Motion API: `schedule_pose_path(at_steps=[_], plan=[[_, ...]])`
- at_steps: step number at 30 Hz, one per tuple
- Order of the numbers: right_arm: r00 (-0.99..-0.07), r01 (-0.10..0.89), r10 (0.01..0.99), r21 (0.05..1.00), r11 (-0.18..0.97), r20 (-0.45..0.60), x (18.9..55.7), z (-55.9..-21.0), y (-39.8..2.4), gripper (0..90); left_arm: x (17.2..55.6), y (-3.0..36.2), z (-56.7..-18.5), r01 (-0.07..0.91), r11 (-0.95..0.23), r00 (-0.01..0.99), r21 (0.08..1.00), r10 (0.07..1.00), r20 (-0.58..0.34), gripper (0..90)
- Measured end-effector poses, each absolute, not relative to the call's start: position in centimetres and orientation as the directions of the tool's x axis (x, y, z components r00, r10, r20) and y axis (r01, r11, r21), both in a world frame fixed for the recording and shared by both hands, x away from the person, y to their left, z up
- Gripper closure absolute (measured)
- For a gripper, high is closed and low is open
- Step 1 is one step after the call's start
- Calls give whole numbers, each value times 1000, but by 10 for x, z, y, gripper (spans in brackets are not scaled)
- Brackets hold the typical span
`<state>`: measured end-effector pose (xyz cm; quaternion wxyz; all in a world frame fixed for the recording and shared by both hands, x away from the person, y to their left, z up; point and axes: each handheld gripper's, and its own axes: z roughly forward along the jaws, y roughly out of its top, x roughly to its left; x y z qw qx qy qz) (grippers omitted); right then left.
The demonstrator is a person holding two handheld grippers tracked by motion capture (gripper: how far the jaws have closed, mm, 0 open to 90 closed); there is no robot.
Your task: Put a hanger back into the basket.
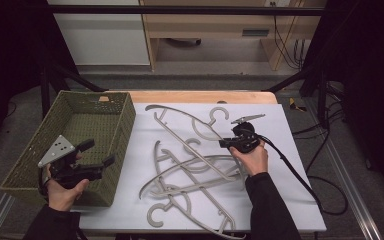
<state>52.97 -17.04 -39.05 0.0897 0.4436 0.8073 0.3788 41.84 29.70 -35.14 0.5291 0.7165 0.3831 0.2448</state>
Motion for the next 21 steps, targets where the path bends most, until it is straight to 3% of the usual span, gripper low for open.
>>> schedule_pose_path(at_steps=[6,13,21], plan=[[-660,599,732,707,375,171,509,-377,-179,821,416,292,-349,293,-169,603,941,796,-45,83],[-795,496,589,717,490,147,476,-374,-177,821,413,277,-347,307,-209,643,929,765,-41,71],[-867,423,483,702,574,128,456,-378,-171,821,409,259,-346,311,-278,708,909,706,-26,48]])
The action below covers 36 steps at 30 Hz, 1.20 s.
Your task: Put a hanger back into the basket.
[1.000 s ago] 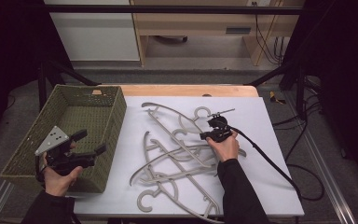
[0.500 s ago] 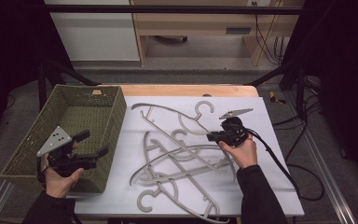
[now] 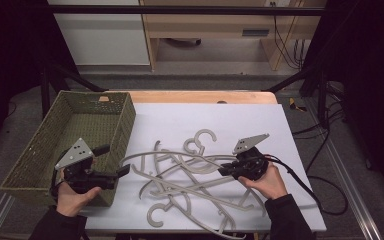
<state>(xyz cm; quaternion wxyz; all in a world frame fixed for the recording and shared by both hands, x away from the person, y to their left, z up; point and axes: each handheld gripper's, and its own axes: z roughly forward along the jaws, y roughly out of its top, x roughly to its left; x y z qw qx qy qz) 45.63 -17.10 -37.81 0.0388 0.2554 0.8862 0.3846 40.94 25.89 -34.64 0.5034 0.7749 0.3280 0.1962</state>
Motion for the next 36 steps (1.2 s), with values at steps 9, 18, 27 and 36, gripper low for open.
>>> schedule_pose_path(at_steps=[9,18,27,36], plan=[[-913,367,386,691,623,137,446,-386,-163,821,407,230,-353,315,-425,790,849,613,14,63],[-929,343,342,674,654,140,443,-389,-155,822,410,210,-365,314,-554,835,771,547,53,163],[-947,309,291,654,691,140,441,-391,-140,822,412,194,-376,297,-654,876,696,477,74,342],[-953,294,270,653,698,140,440,-391,-134,822,417,181,-386,283,-717,895,637,437,95,585]])
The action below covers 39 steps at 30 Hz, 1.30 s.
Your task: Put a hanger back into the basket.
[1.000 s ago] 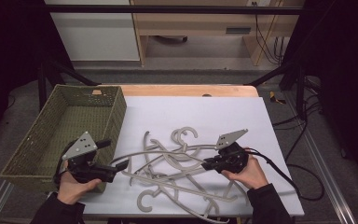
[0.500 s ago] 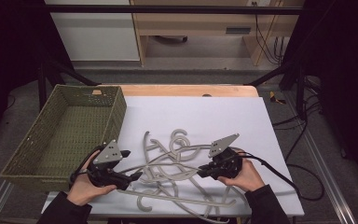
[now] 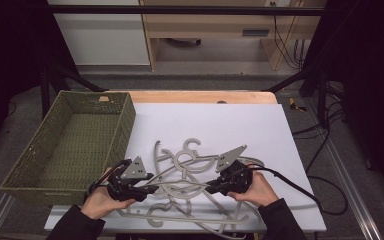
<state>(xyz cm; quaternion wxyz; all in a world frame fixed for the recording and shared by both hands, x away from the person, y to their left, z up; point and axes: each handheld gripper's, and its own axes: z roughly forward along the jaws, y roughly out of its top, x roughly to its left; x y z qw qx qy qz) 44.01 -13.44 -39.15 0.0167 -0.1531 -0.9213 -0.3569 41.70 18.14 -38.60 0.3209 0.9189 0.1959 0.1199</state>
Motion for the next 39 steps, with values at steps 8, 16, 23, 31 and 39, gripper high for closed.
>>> schedule_pose_path(at_steps=[8,16,23,31,39], plan=[[-956,283,258,652,703,137,439,-393,-132,822,416,174,-393,262,-760,906,594,405,119,711],[-957,278,258,658,700,130,440,-393,-133,817,411,172,-392,232,-771,908,593,390,152,764],[-948,292,298,671,682,109,441,-391,-136,770,404,172,-389,210,-772,916,600,371,156,795],[-931,293,359,717,633,64,442,-385,-145,704,393,171,-381,212,-738,913,640,383,140,820],[-911,304,405,780,547,71,442,-379,-152,565,392,174,-376,243,-691,888,681,441,130,822]])
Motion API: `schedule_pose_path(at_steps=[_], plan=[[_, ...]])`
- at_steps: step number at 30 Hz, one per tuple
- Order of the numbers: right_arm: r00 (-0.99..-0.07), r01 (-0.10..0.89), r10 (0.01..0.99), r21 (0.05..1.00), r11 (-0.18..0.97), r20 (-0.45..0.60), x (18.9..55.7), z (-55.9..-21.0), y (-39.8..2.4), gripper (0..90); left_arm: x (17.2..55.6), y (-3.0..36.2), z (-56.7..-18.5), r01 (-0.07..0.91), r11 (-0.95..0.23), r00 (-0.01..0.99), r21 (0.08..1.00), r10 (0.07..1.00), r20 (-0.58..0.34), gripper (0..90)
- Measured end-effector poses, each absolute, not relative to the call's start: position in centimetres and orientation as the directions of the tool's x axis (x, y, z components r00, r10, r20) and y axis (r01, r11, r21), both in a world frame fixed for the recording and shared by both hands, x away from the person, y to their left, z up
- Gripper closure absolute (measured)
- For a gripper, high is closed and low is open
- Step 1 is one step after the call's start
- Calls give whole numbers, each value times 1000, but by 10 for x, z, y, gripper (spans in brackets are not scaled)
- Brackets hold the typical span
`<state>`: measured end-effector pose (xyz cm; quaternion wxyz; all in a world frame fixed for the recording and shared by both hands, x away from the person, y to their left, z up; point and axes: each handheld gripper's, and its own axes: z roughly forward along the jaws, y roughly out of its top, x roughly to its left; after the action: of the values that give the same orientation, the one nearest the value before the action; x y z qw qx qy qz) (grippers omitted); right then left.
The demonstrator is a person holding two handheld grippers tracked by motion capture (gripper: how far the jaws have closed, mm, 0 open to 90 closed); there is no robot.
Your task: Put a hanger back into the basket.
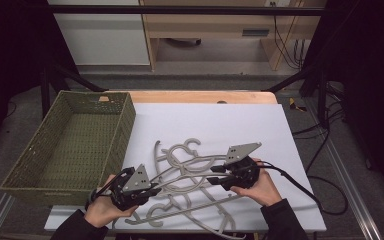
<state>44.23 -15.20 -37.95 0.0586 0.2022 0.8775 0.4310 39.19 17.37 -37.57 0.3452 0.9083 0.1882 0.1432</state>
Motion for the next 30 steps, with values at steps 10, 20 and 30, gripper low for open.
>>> schedule_pose_path(at_steps=[10,20,30], plan=[[-852,285,520,890,355,65,440,-365,-179,366,396,183,-371,307,-622,826,720,550,123,821],[-741,294,662,939,176,108,430,-362,-222,159,402,196,-362,347,-546,757,762,643,116,821],[-669,332,731,934,133,134,422,-375,-243,76,407,218,-335,350,-481,705,803,700,112,820]])
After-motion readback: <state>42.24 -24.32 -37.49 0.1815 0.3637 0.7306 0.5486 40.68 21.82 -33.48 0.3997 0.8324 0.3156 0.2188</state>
